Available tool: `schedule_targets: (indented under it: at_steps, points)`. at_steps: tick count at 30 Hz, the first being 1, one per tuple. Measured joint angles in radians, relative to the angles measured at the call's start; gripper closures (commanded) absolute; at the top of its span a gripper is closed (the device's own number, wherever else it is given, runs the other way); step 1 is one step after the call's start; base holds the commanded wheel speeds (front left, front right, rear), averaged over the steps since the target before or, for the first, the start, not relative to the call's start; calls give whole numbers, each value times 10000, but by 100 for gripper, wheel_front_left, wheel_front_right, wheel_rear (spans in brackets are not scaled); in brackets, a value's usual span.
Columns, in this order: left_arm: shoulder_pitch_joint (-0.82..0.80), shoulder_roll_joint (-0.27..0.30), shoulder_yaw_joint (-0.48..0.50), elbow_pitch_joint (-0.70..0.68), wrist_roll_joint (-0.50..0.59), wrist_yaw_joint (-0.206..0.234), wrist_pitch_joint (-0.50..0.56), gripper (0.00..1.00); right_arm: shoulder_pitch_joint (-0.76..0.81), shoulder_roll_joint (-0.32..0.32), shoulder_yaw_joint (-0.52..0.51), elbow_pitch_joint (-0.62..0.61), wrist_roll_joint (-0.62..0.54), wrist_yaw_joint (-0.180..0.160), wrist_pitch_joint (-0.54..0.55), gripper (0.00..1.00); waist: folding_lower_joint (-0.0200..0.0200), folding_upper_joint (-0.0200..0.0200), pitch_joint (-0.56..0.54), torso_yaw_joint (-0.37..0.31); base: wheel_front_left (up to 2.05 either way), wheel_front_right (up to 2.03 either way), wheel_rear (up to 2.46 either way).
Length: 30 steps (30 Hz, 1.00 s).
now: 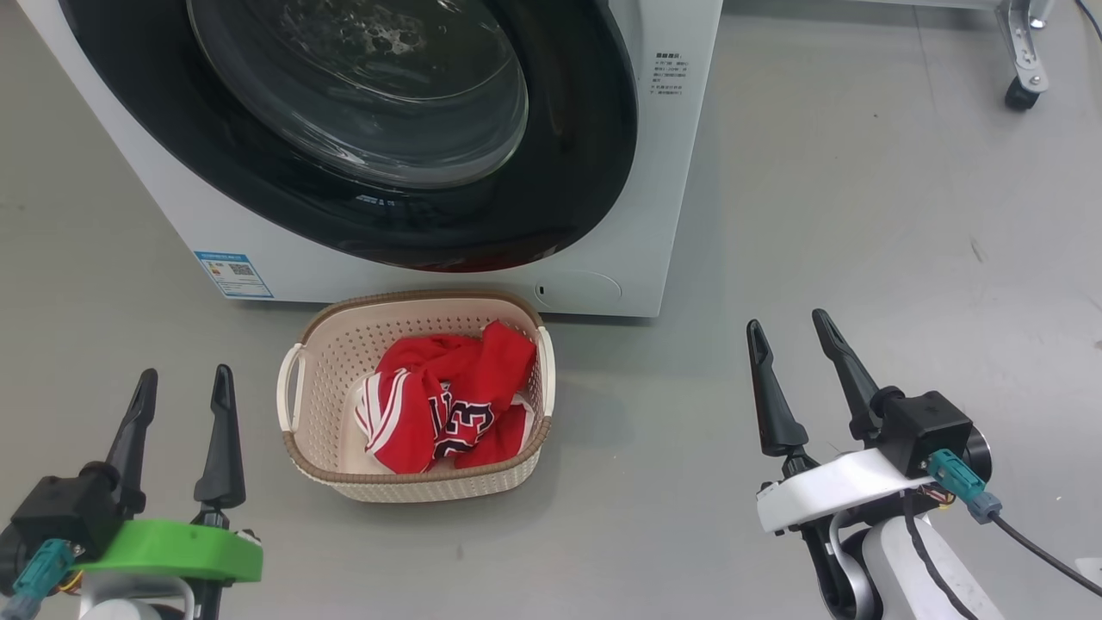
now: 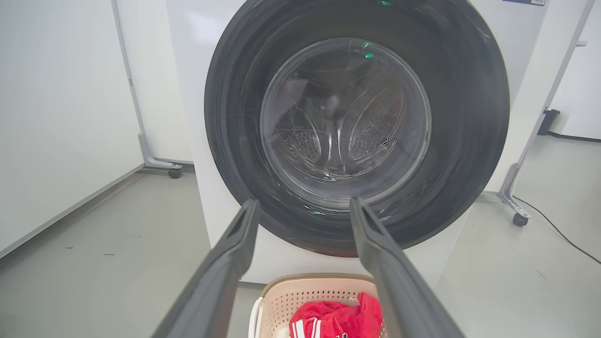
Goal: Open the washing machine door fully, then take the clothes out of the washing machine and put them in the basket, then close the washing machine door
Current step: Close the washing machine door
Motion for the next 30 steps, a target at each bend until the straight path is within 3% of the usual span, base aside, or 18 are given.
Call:
schedule_targets:
  at_steps: [7, 8, 9, 10, 20, 30]
  points:
    - [100, -115, 144, -73, 157, -171, 0, 0, 8, 12, -46, -44, -86, 10, 0, 0, 0, 0, 98, 49, 0, 0, 0]
    - [102, -128, 136, -92, 207, -176, 0, 0, 8, 12, -44, -67, -117, 10, 0, 18, 0, 0, 132, 59, 0, 0, 0]
    - [102, -146, 115, -115, 228, -180, 0, 0, 8, 12, -42, -88, -171, 15, 0, 93, 0, 0, 170, 72, 0, 0, 0]
    - [101, -173, 104, -134, 236, -224, 0, 0, 6, 12, -33, -123, -205, 61, 0, 100, 0, 0, 212, 87, 0, 0, 0]
    - [84, -311, -148, -426, 464, -435, -2, 0, -459, -167, 274, -393, -805, 297, 0, 100, 1, 0, 808, 278, 0, 0, 0]
    - [-501, -548, -414, -679, 479, -545, -31, 0, -2434, -832, 755, -307, -1528, 633, 435, 100, 1, 0, 1937, 737, 0, 0, 0]
